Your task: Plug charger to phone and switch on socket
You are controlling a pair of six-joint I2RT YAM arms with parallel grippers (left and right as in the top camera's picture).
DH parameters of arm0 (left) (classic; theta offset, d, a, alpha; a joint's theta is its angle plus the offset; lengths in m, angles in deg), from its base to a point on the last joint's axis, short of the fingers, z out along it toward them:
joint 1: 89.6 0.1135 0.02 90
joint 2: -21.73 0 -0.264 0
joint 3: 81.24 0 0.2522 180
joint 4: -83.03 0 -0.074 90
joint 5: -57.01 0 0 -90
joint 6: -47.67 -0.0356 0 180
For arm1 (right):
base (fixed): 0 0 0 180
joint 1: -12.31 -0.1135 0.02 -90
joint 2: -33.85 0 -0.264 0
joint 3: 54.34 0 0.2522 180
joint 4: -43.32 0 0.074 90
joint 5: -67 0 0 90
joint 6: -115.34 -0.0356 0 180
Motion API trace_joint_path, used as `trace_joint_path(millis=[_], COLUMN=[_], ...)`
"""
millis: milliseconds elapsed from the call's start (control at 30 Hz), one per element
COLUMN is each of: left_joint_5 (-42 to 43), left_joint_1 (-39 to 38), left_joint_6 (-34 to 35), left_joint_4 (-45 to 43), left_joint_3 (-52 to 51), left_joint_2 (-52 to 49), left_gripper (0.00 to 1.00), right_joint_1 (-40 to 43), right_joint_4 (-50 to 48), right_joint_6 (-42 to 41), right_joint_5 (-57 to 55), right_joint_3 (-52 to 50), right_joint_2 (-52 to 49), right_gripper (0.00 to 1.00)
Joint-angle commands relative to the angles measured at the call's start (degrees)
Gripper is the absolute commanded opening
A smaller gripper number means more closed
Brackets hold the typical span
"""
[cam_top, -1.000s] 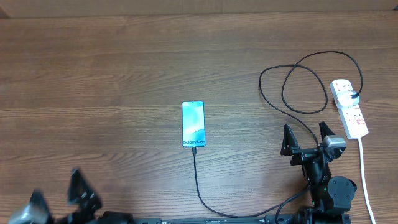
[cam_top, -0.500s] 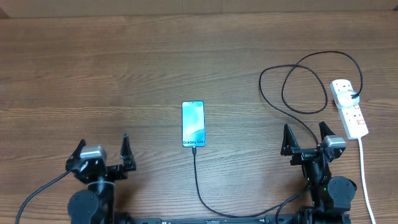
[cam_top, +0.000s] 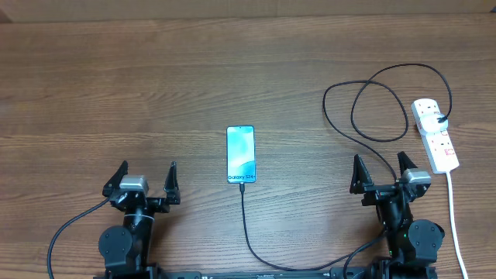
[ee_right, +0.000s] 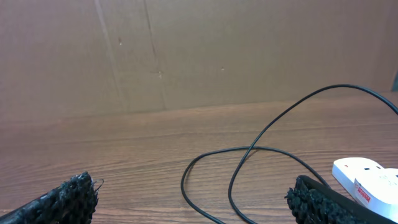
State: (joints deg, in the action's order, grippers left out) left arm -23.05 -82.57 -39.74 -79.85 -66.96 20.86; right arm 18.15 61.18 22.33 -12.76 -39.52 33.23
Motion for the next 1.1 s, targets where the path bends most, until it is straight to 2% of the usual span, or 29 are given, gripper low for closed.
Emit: trace_joint_path(millis=[0,133,1067], left_joint_5=[-0.02,-0.17,-2.6], left_joint_1=[0.48,0.48,-0.94], left_joint_6=[-3.5,-7.41,-7.3], left_joint_4=[0.26,0.42,0.63], left_joint_3=[-0.24,-0.24,-0.26], left_joint_2=[0.68,0.68,0.68], left_gripper=[1.0,0.99,0.99], right_joint_1=[-0.42,-0.42,-0.42], right_joint_4=[-0.15,-0.15,-0.15], right_joint_6=[-0.13,-0.13,-0.13], right_joint_5=[-0.37,-0.35,-0.35], right_joint_3=[-0.61,-0.61,-0.61], right_joint_2=[0.46,0.46,0.46], right_gripper=[1.0,1.0,1.0])
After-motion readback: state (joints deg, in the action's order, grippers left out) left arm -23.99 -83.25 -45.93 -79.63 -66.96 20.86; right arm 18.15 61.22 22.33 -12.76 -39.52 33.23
